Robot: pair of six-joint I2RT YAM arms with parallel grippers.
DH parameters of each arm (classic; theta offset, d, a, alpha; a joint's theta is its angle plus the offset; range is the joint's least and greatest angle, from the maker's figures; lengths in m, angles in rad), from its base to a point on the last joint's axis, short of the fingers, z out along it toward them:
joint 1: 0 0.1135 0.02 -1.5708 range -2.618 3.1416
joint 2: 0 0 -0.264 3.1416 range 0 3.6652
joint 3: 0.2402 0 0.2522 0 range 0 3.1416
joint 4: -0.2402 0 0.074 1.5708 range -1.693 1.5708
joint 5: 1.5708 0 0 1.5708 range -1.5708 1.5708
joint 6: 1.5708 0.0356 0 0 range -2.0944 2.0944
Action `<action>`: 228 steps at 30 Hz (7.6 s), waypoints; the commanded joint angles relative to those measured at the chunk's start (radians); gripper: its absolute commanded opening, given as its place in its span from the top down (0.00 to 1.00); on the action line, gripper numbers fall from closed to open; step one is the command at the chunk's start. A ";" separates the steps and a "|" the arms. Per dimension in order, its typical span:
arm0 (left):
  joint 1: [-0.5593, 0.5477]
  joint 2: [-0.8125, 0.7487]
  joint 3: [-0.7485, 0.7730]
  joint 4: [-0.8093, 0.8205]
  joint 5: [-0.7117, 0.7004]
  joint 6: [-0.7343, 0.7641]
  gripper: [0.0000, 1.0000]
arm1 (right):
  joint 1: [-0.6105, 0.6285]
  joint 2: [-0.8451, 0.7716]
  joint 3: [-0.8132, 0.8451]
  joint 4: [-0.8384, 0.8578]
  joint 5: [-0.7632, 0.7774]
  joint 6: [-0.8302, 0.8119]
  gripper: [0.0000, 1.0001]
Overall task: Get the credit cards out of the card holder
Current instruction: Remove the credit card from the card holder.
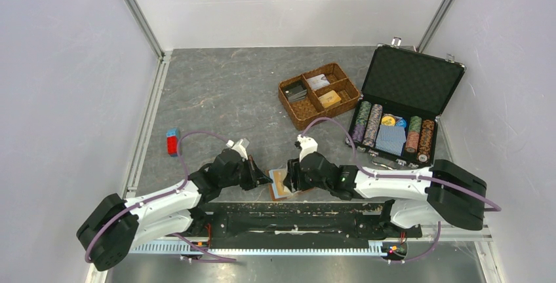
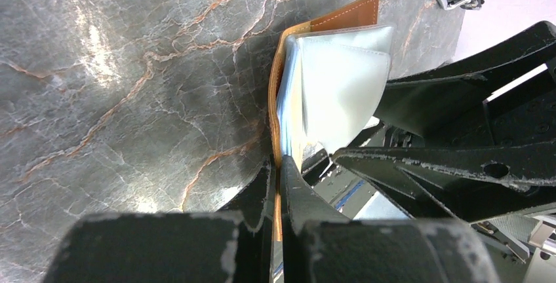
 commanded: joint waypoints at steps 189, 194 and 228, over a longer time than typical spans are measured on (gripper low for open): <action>0.001 0.238 0.058 -0.040 -0.026 0.087 0.85 | -0.262 0.088 -0.341 0.684 -0.399 0.202 1.00; 0.001 0.237 0.057 -0.040 -0.026 0.087 0.84 | -0.288 0.041 -0.357 0.645 -0.404 0.196 1.00; 0.001 0.249 0.062 -0.024 -0.009 0.087 0.84 | -0.245 0.183 -0.245 0.626 -0.465 0.200 0.80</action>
